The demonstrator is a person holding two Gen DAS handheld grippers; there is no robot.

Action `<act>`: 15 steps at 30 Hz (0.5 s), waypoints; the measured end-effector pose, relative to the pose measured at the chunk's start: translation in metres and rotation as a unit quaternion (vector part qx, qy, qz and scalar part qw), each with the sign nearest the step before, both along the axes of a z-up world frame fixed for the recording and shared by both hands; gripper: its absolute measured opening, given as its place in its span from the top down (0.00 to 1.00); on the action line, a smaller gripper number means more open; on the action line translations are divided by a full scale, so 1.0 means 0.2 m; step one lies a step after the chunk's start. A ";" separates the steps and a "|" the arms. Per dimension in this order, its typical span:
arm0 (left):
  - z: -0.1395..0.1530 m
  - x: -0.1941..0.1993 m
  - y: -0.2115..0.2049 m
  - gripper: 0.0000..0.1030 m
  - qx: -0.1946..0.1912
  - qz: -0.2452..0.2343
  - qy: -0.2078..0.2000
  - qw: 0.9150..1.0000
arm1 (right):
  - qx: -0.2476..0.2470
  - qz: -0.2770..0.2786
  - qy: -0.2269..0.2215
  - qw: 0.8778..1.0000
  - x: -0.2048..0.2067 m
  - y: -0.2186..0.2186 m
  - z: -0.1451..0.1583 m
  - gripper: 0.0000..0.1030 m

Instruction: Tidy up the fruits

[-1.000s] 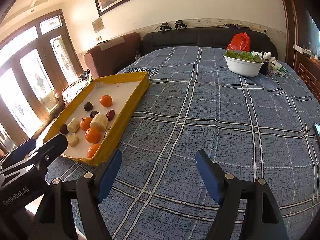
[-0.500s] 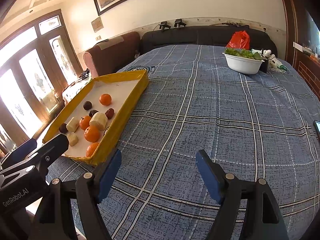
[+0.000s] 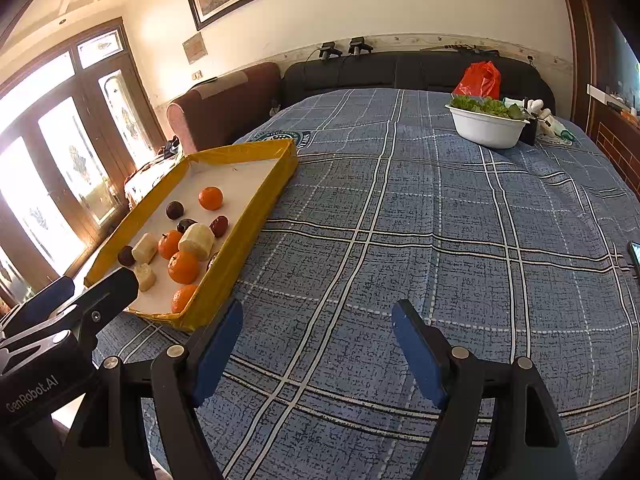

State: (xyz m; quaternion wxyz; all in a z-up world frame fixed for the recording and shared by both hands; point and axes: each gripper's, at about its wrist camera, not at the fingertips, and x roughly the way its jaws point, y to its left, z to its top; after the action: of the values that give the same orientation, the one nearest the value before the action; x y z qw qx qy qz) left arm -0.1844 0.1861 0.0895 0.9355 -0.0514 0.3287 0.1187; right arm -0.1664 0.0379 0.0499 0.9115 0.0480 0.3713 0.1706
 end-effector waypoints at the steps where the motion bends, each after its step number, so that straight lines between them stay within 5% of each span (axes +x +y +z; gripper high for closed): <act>1: 0.00 0.00 0.00 0.00 0.000 0.000 0.000 1.000 | 0.000 0.000 0.000 1.000 0.00 0.00 0.00 0.21; 9: 0.00 -0.01 0.01 0.00 0.002 0.009 -0.009 1.000 | 0.001 -0.002 0.001 1.000 0.00 0.00 -0.01 0.21; 15: 0.20 -0.21 0.04 0.00 0.045 0.084 -0.121 0.988 | -0.015 -0.011 -0.013 1.000 -0.02 -0.03 -0.01 0.21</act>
State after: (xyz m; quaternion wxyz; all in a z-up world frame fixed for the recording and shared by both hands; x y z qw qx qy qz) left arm -0.2267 0.1942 0.1297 0.9564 -0.0507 0.2022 0.2047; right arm -0.1709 0.0324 0.0486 0.9185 0.0364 0.3617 0.1558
